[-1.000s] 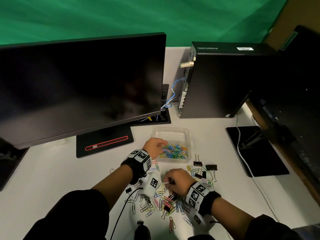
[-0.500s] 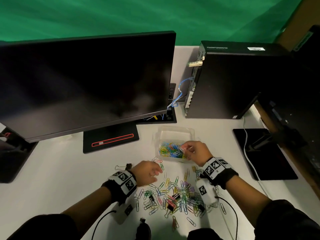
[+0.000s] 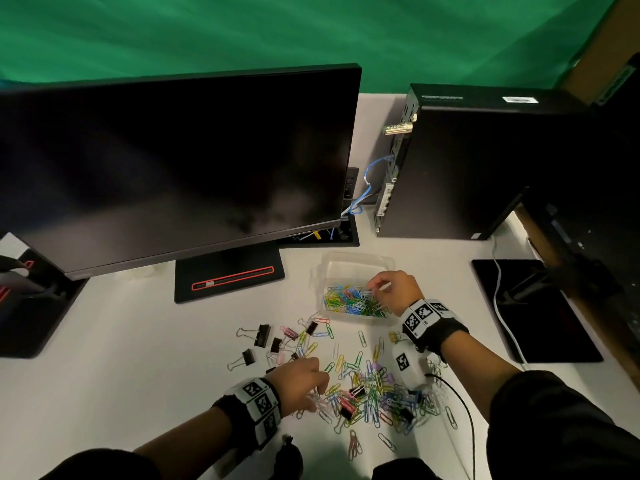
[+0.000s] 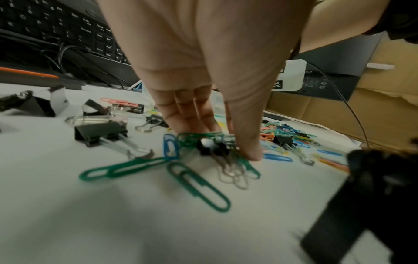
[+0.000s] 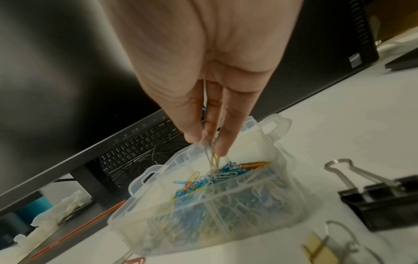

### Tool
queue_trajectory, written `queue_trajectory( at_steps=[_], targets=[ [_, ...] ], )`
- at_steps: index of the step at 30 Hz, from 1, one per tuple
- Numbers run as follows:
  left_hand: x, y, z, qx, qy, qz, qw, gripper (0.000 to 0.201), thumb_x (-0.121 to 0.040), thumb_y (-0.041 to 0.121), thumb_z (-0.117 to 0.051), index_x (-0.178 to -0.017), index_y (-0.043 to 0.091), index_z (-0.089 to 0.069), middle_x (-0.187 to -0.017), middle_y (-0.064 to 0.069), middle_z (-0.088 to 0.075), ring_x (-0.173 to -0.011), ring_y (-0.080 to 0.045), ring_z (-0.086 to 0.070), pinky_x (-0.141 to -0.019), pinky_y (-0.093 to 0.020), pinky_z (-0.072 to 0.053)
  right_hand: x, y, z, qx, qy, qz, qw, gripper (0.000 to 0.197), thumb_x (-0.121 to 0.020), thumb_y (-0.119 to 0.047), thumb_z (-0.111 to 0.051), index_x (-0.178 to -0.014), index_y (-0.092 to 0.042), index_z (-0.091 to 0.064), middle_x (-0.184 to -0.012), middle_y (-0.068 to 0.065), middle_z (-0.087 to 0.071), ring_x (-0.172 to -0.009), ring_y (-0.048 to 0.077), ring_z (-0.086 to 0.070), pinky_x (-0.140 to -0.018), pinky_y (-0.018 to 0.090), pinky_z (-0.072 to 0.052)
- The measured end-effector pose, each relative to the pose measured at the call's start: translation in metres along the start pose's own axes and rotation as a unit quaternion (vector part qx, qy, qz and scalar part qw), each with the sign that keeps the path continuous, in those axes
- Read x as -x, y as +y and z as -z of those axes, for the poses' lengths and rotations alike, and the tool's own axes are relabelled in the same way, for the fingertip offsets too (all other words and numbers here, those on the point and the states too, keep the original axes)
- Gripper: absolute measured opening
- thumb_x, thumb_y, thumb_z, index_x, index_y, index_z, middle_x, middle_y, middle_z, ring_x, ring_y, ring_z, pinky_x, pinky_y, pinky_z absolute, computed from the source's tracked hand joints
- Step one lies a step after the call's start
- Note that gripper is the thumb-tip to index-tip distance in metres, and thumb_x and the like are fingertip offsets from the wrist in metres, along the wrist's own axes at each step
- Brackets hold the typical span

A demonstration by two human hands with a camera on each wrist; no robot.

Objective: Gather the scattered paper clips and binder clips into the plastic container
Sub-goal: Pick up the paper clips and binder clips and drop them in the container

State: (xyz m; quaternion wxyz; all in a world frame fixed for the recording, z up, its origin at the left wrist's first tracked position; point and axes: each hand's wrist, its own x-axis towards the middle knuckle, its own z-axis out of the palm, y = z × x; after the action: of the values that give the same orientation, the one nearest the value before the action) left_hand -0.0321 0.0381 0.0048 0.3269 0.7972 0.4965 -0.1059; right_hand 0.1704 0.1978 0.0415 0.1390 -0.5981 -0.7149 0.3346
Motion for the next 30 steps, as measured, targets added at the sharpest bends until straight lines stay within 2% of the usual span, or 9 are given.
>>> queue_trajectory(
  at_steps=[9, 13, 17, 19, 22, 23, 24, 27, 30],
  targets=[
    [-0.011, -0.006, 0.012, 0.123, 0.062, 0.061, 0.989, 0.021, -0.093, 0.020, -0.051, -0.108, 0.012, -0.062, -0.111, -0.008, -0.063, -0.089, -0.015, -0.054, -0.079, -0.023, -0.039, 0.025, 0.005, -0.001, 0.000, -0.037, 0.053, 0.998, 0.016, -0.084, -0.005, -0.057, -0.093, -0.011, -0.070, -0.094, 0.002, -0.068, -0.069, 0.004, -0.054, -0.067, 0.012, -0.041],
    [-0.014, -0.015, 0.012, 0.226, 0.106, 0.090, 0.964, 0.019, -0.091, 0.019, -0.056, -0.103, 0.010, -0.067, -0.101, -0.010, -0.068, -0.065, 0.000, -0.050, -0.063, -0.008, -0.041, 0.044, 0.011, -0.005, 0.036, -0.089, 0.077, 0.992, 0.019, -0.083, -0.004, -0.056, -0.094, -0.011, -0.069, -0.092, 0.002, -0.066, -0.073, 0.011, -0.055, -0.071, 0.019, -0.044],
    [-0.020, -0.023, 0.013, 0.331, 0.124, 0.115, 0.928, 0.010, -0.087, 0.011, -0.060, -0.091, 0.011, -0.069, -0.083, -0.009, -0.066, -0.060, -0.002, -0.058, -0.061, -0.014, -0.052, 0.060, 0.020, -0.006, 0.117, -0.170, 0.085, 0.975, 0.023, -0.079, -0.006, -0.057, -0.096, -0.016, -0.068, -0.092, 0.000, -0.065, -0.073, 0.008, -0.053, -0.070, 0.018, -0.042],
    [-0.022, -0.021, 0.019, 0.423, 0.123, 0.121, 0.890, 0.017, -0.088, 0.000, -0.054, -0.079, 0.011, -0.066, -0.070, -0.005, -0.062, -0.050, -0.004, -0.056, -0.051, -0.014, -0.048, 0.067, 0.026, -0.005, 0.141, -0.198, 0.092, 0.966, 0.024, -0.077, -0.010, -0.060, -0.098, -0.017, -0.068, -0.089, -0.005, -0.061, -0.067, 0.000, -0.047, -0.063, 0.008, -0.034],
    [-0.027, -0.020, 0.028, 0.649, 0.104, 0.126, 0.743, 0.027, -0.084, -0.008, -0.046, -0.065, -0.001, -0.064, -0.056, -0.010, -0.053, -0.042, -0.015, -0.048, -0.040, -0.017, -0.039, 0.076, 0.035, 0.000, 0.156, -0.222, 0.103, 0.957, 0.023, -0.075, -0.014, -0.066, -0.097, -0.015, -0.067, -0.083, -0.011, -0.053, -0.062, -0.010, -0.040, -0.055, 0.001, -0.031],
    [-0.028, -0.020, 0.031, 0.678, 0.100, 0.128, 0.717, 0.025, -0.083, -0.007, -0.047, -0.065, -0.002, -0.063, -0.057, -0.010, -0.052, -0.041, -0.017, -0.048, -0.040, -0.017, -0.038, 0.080, 0.039, 0.001, 0.157, -0.227, 0.104, 0.956, 0.021, -0.074, -0.016, -0.068, -0.095, -0.015, -0.068, -0.081, -0.011, -0.053, -0.062, -0.009, -0.041, -0.056, 0.002, -0.031],
    [-0.030, -0.020, 0.034, 0.676, 0.102, 0.137, 0.717, 0.024, -0.085, -0.006, -0.046, -0.068, -0.001, -0.063, -0.060, -0.010, -0.052, -0.040, -0.018, -0.050, -0.040, -0.017, -0.041, 0.084, 0.042, 0.003, 0.157, -0.231, 0.102, 0.955, 0.018, -0.073, -0.018, -0.069, -0.091, -0.016, -0.068, -0.080, -0.011, -0.055, -0.063, -0.006, -0.044, -0.057, 0.004, -0.032],
    [-0.034, -0.015, 0.036, 0.608, 0.130, 0.142, 0.771, 0.021, -0.092, -0.006, -0.045, -0.084, 0.004, -0.061, -0.071, -0.009, -0.055, -0.042, -0.010, -0.060, -0.047, -0.018, -0.053, 0.096, 0.050, 0.005, 0.153, -0.256, 0.085, 0.951, 0.020, -0.070, -0.022, -0.073, -0.088, -0.018, -0.067, -0.080, -0.006, -0.060, -0.071, 0.009, -0.054, -0.066, 0.019, -0.043],
    [-0.041, -0.011, 0.040, 0.638, 0.129, 0.136, 0.747, 0.017, -0.091, -0.006, -0.047, -0.081, 0.004, -0.057, -0.074, -0.013, -0.054, -0.042, -0.011, -0.061, -0.050, -0.021, -0.056, 0.111, 0.057, -0.003, 0.159, -0.261, 0.071, 0.950, 0.046, -0.062, -0.031, -0.079, -0.103, -0.019, -0.059, -0.092, -0.003, -0.054, -0.083, 0.015, -0.053, -0.072, 0.024, -0.043]
  ],
)
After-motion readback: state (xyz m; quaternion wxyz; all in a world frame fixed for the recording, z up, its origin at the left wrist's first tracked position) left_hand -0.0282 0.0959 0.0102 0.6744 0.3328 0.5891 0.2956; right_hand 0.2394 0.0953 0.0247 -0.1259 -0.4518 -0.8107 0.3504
